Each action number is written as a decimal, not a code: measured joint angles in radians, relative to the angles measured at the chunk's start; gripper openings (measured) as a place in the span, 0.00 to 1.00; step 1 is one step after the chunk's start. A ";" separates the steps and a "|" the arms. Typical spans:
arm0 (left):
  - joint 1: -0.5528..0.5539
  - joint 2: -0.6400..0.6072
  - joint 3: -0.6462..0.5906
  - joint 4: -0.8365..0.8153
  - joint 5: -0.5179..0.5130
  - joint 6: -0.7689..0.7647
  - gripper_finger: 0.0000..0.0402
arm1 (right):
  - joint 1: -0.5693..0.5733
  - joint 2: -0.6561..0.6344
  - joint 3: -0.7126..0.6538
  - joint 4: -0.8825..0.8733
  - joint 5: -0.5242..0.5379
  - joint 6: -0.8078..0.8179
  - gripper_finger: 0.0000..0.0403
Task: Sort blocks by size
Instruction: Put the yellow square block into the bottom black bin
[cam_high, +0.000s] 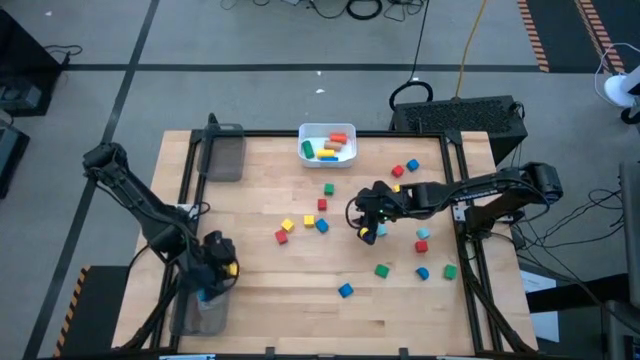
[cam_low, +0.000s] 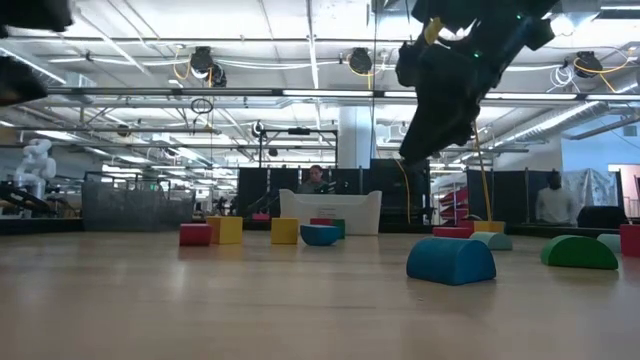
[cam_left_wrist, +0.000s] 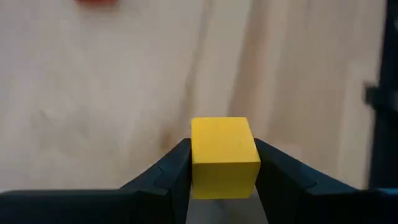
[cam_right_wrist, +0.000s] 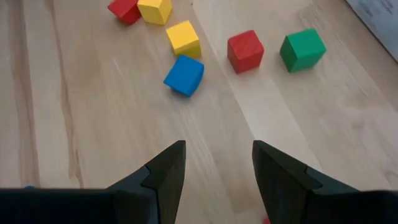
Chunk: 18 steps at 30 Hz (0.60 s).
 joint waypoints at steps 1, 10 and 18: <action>-0.007 0.000 0.000 0.002 0.028 -0.003 0.37 | 0.000 0.000 0.000 0.000 0.000 0.000 0.43; -0.060 0.000 0.000 0.004 0.174 -0.127 0.37 | 0.000 0.000 0.000 -0.035 0.000 0.000 0.43; -0.108 0.000 0.000 -0.001 0.204 -0.192 0.37 | 0.000 0.000 0.000 -0.162 0.000 0.000 0.43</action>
